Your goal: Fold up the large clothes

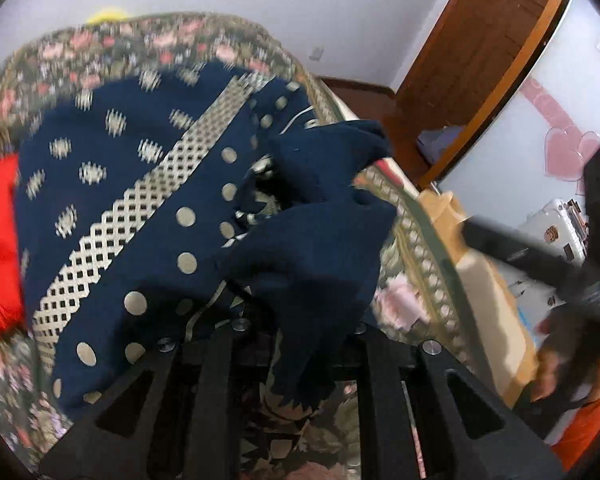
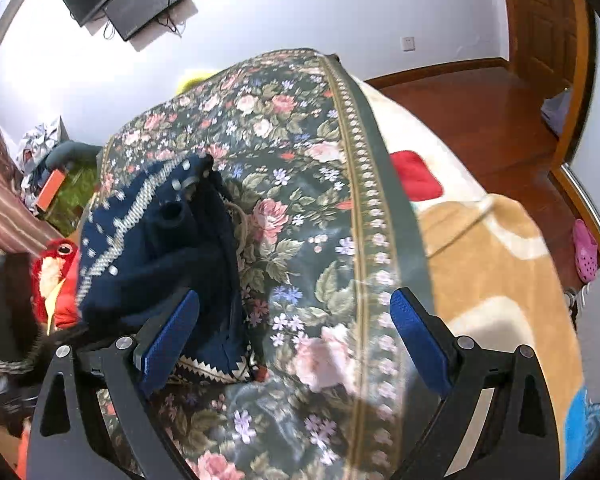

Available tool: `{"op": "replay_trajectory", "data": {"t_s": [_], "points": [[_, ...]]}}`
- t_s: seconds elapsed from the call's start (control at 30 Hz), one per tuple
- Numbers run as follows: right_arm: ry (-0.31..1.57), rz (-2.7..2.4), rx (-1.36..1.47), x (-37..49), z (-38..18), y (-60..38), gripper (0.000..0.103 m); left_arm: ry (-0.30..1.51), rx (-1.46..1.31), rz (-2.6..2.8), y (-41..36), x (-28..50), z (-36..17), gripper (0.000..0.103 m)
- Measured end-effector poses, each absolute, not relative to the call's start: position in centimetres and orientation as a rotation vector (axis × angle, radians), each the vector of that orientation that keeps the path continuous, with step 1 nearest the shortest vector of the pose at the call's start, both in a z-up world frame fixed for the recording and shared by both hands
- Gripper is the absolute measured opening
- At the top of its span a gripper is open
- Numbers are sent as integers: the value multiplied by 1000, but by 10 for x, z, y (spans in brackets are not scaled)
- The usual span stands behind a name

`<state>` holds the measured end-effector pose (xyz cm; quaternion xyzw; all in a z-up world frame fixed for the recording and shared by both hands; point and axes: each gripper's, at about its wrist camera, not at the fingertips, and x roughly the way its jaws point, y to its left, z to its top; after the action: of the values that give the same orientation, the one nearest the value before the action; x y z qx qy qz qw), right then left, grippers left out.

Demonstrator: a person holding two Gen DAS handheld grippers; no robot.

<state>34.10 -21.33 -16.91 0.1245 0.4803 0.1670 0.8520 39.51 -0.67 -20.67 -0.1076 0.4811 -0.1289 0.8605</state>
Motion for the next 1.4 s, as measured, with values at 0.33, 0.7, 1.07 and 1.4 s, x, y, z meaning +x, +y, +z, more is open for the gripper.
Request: {"op": "replay_trajectory", "data": {"t_s": [0.33,0.7,1.07,1.4], "points": [[932,430,264,322,-139,-208,95,988,-6,-204,-14,357,-168,50],[912,579,238,310,-122,-154,97,811,-110,-118,66,295,-101,89],[1080,625,259,327,-180,-96,97,973,-241,5,123,314,-180,90],[1228,599,360,359,-222,-97,81,994,-350,-6,127,318,-225,102]]}}
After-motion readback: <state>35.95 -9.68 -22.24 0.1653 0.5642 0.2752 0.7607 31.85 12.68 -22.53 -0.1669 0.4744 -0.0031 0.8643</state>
